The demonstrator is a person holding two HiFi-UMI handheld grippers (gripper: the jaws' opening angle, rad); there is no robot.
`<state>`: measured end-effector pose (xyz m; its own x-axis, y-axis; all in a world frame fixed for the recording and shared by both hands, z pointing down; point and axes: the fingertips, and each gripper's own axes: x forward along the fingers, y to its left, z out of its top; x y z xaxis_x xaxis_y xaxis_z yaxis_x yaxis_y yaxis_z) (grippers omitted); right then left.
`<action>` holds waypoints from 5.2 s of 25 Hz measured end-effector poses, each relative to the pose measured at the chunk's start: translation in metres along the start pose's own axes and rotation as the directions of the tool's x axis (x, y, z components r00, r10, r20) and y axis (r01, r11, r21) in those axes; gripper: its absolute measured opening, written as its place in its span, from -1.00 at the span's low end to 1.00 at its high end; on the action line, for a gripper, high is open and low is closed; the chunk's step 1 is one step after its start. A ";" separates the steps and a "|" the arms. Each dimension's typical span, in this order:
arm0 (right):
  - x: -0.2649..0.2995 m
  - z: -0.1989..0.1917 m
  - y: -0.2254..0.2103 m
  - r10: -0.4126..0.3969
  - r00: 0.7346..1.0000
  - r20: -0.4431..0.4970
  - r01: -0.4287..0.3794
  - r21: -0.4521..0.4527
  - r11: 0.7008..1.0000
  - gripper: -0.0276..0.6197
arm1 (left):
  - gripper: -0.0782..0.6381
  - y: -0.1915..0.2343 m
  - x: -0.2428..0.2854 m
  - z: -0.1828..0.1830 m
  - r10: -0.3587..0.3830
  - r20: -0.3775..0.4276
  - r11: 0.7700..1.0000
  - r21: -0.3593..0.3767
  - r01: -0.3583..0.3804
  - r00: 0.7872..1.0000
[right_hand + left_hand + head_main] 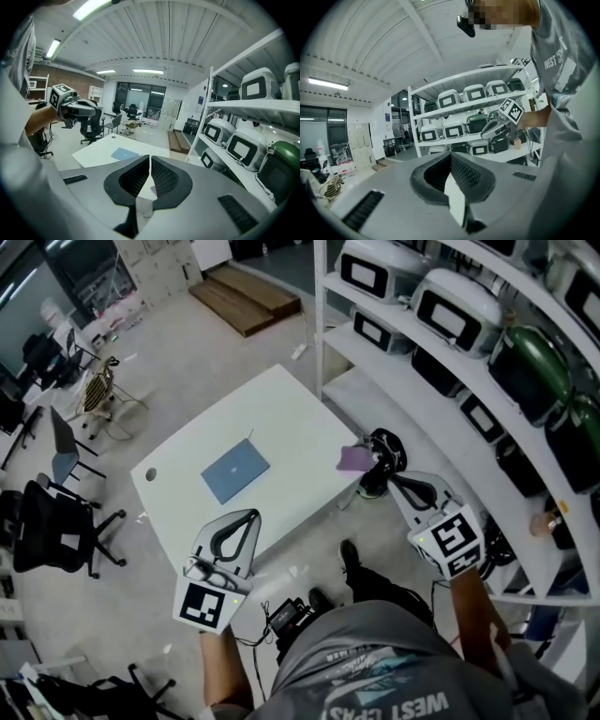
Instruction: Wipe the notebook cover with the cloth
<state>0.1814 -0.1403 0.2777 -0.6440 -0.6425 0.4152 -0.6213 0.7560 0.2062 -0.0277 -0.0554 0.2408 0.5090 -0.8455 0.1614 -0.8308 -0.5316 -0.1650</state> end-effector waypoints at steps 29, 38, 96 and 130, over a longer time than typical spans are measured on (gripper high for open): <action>0.281 -0.260 -0.074 0.357 0.800 -0.482 -0.331 0.141 0.933 -0.10 | -0.78 0.051 0.098 -0.084 0.234 -0.310 0.944 -0.154 -0.291 0.922; 0.297 -0.304 -0.067 0.384 0.738 -0.554 -0.354 0.166 0.920 -0.10 | -0.78 0.051 0.105 -0.098 0.245 -0.351 0.931 -0.177 -0.321 0.904; 0.549 -0.077 0.234 0.468 0.821 -0.329 -0.545 -0.203 0.814 -0.72 | -0.78 0.195 -0.085 -0.229 0.371 -0.342 0.806 -0.343 -0.482 0.863; 0.555 -0.096 0.184 0.412 0.784 -0.465 -0.511 -0.104 0.853 -0.72 | -0.78 0.198 -0.077 -0.244 0.358 -0.338 0.799 -0.371 -0.472 0.871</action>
<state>-0.2479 -0.3459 0.6308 -0.5535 -0.1335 0.8220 -0.1546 0.9864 0.0561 -0.2864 -0.0831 0.4328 0.0699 -0.9093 0.4103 -0.9882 -0.0070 0.1529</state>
